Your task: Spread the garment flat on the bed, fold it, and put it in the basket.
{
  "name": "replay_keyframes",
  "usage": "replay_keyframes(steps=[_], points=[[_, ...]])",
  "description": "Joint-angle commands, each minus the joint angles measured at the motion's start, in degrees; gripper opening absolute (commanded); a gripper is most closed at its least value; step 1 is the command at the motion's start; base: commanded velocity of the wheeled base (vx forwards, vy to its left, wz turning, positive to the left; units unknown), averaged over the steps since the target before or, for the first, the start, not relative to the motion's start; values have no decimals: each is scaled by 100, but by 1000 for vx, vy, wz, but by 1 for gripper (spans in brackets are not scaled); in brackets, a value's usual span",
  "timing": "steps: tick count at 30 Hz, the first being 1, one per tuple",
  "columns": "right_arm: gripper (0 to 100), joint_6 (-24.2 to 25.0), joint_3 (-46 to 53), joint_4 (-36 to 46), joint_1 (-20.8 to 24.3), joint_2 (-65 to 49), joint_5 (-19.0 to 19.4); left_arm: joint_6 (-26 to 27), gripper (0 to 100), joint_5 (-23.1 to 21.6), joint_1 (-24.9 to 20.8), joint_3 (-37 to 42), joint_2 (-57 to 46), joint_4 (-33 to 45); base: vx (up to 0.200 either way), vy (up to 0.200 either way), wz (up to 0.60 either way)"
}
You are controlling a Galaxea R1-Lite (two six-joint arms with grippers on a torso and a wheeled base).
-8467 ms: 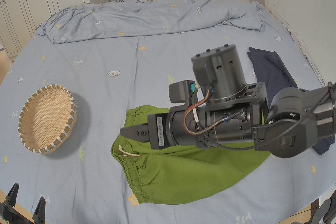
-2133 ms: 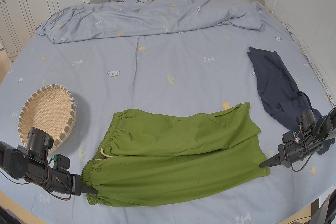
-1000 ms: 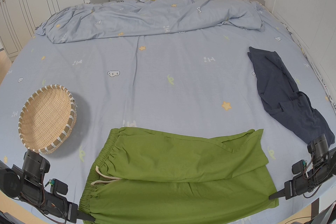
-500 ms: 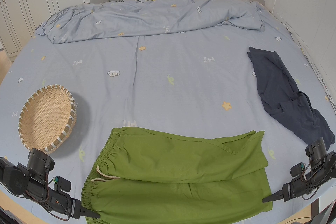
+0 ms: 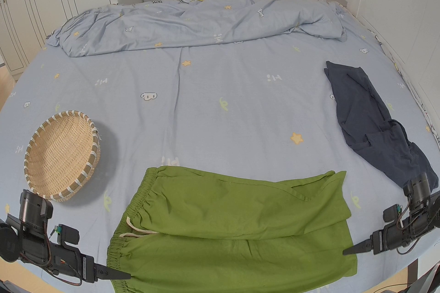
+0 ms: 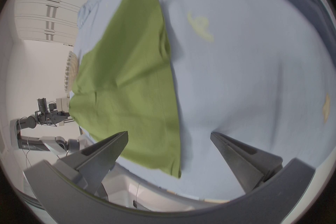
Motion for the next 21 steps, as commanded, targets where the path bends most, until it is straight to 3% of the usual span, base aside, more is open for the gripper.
replay_keyframes(steps=[1,8,13,17,21], points=[[100,-38,-1613,13,-278,-322,12,-44,100,28,367,-810,-922,9,0,0,0],[100,138,-2984,40,-375,267,21,-114,100,-7,367,-2857,264,18,0,0,0],[100,278,-3221,40,-331,231,21,-132,100,-174,331,-3358,1196,-105,0,0,0],[100,278,-3326,40,-322,223,21,-184,100,-754,305,-3824,1802,-281,0,0,0],[100,261,-3282,31,-305,231,21,-167,100,-816,226,-4229,2418,-325,0,0,0]])
